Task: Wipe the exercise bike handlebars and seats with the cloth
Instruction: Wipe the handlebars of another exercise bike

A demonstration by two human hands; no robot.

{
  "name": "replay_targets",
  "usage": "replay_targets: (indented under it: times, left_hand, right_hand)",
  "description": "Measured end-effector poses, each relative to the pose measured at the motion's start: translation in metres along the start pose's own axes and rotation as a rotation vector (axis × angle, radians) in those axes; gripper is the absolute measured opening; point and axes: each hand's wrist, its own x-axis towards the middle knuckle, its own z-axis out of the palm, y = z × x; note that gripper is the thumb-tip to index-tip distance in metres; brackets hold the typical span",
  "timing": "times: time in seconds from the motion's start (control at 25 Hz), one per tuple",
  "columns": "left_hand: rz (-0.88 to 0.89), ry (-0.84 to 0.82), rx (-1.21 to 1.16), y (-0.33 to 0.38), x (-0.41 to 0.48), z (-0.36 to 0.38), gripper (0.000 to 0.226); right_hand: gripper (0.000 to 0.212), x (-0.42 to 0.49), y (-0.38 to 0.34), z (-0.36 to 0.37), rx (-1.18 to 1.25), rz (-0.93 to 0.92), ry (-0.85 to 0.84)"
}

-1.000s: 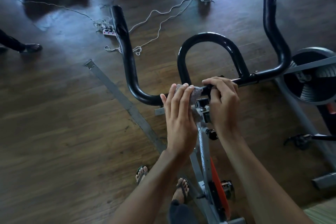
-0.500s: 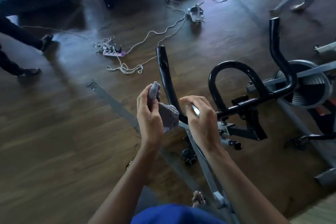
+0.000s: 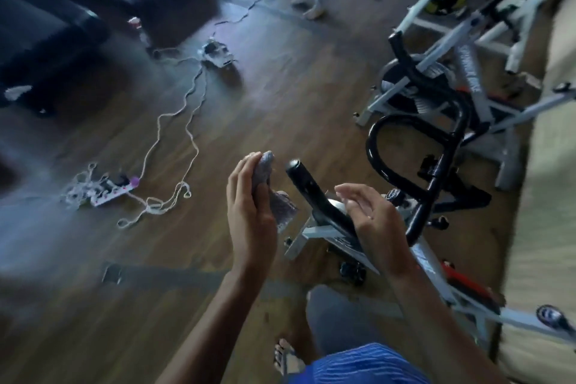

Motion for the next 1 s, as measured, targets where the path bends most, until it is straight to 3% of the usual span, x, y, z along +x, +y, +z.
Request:
replay_targets:
  times: [0.16, 0.52, 0.8, 1.0]
  left_hand:
    - [0.093, -0.198, -0.065, -0.025, 0.088, 0.017, 0.045]
    - [0.352, -0.97, -0.34, -0.022, 0.204, 0.12, 0.047]
    - [0.481, -1.762, -0.612, -0.012, 0.209, 0.203, 0.043]
    - [0.56, -2.276, -0.659, -0.012, 0.2, 0.2, 0.044]
  right_hand:
    - [0.027, 0.039, -0.011, 0.017, 0.085, 0.047, 0.2]
    - [0.023, 0.122, -0.027, 0.031, 0.181, 0.196, 0.711]
    - [0.029, 0.092, -0.053, 0.062, 0.112, 0.362, 1.429]
    - [0.02, 0.076, -0.088, 0.135, 0.255, 0.475, 1.966]
